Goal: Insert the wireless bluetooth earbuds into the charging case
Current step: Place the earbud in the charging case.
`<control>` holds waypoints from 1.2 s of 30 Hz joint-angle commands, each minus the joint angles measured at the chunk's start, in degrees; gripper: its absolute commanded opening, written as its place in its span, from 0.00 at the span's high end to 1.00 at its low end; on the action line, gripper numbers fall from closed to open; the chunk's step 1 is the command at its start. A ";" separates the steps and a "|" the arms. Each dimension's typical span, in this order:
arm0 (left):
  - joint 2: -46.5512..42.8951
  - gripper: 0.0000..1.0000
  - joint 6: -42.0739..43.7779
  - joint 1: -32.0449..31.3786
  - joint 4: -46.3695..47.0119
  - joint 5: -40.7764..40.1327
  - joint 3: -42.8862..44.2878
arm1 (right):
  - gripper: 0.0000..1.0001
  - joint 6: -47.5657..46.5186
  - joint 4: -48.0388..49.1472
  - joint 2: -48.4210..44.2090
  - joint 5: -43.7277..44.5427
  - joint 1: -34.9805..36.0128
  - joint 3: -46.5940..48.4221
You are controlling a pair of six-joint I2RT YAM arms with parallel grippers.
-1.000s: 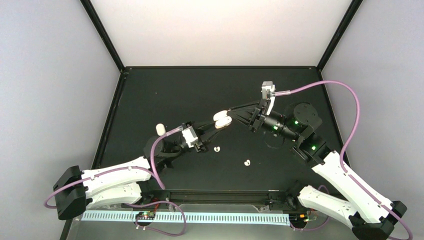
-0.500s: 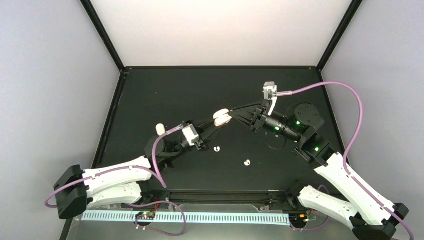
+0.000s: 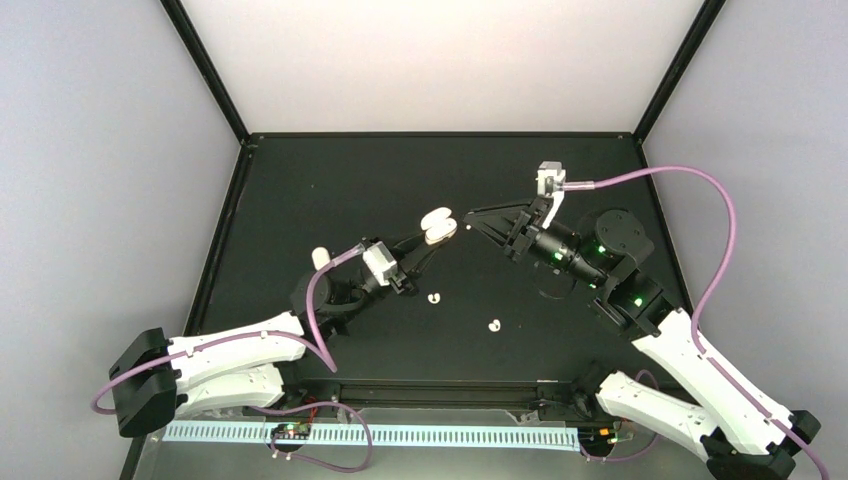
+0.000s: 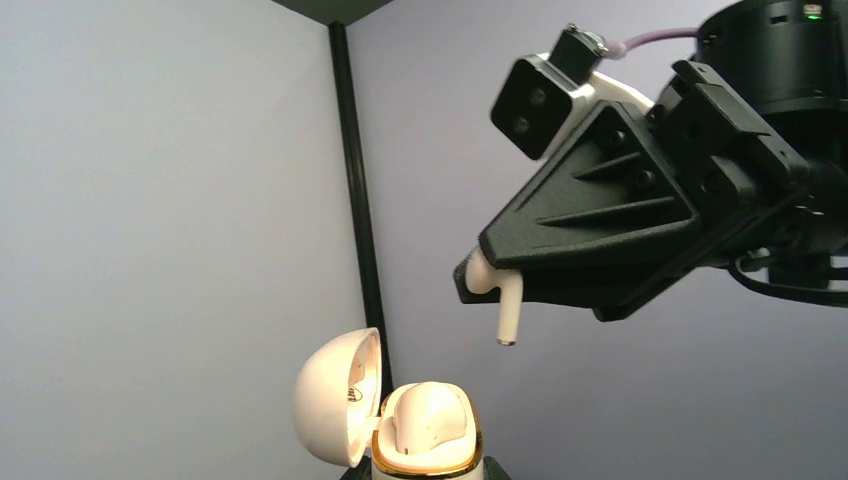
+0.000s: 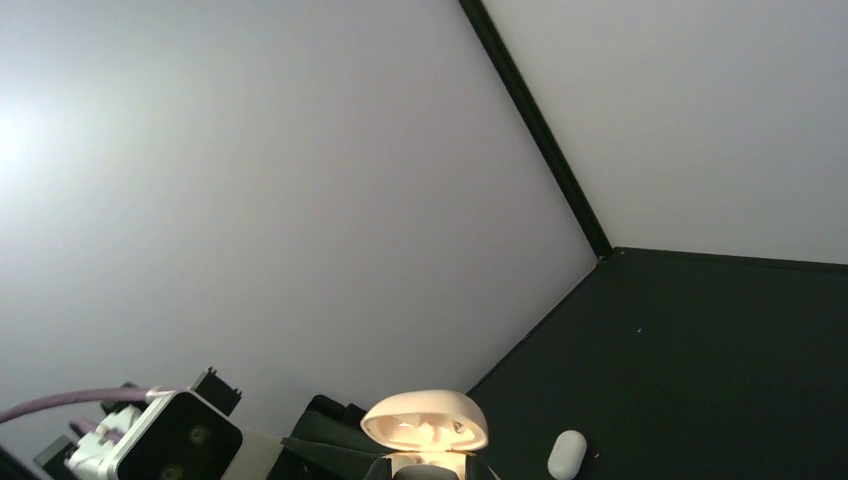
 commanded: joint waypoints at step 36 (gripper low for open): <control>5.87 0.98 5.50 -2.80 7.44 -8.56 4.14 | 0.87 8.17 6.75 4.89 6.20 0.01 0.23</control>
